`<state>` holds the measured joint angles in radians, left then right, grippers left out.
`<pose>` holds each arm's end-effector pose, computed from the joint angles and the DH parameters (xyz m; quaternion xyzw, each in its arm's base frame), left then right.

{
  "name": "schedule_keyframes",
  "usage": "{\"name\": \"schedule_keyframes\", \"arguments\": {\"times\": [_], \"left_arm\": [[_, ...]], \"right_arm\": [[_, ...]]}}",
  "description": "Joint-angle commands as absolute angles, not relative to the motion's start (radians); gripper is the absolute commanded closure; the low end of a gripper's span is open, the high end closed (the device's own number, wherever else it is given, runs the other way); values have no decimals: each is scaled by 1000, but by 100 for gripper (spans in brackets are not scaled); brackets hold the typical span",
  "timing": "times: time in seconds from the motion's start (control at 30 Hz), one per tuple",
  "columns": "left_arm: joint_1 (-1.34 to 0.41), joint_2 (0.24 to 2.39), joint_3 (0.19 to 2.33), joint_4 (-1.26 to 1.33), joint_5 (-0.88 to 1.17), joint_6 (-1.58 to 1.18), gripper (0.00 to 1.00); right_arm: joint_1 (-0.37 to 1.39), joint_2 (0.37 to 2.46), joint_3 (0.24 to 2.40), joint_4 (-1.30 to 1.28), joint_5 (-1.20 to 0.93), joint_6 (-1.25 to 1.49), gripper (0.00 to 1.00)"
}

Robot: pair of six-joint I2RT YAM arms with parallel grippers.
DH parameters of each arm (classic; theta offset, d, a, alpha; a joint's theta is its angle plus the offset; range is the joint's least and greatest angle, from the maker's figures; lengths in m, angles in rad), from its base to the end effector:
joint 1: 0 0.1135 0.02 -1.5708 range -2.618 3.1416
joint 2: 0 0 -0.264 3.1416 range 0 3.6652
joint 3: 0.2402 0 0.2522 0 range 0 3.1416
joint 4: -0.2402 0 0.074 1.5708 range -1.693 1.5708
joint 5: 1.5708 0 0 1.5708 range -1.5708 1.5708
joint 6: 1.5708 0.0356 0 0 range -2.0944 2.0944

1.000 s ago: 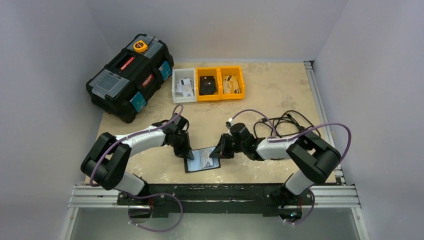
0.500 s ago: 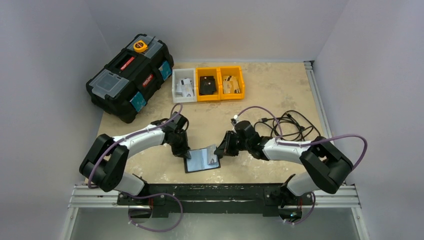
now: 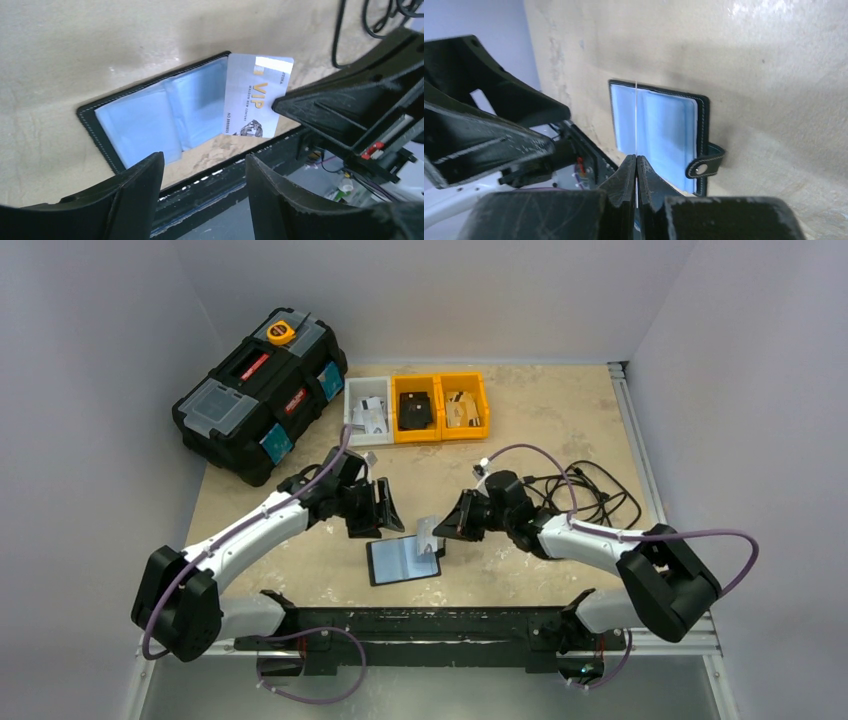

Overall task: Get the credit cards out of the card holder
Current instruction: Place the credit card in the storage box.

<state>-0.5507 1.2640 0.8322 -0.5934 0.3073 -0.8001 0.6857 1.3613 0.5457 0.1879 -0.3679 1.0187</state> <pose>0.2022 -0.1368 0.2249 -0.0774 0.9494 -0.2815 0.1157 0.1958 0.1767 0.1715 0.0632 0.8775 0.4434 0.1714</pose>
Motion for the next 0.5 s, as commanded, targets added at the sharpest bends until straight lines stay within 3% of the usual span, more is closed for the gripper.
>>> {"name": "schedule_keyframes", "arguments": {"times": [0.0, 0.47], "left_arm": [[-537, 1229, 852, -511, 448, -804, 39], [-500, 1204, 804, -343, 648, -877, 43]], "right_arm": [[635, 1333, 589, 316, -526, 1065, 100], [625, 1410, 538, 729, -733, 1327, 100]]}}
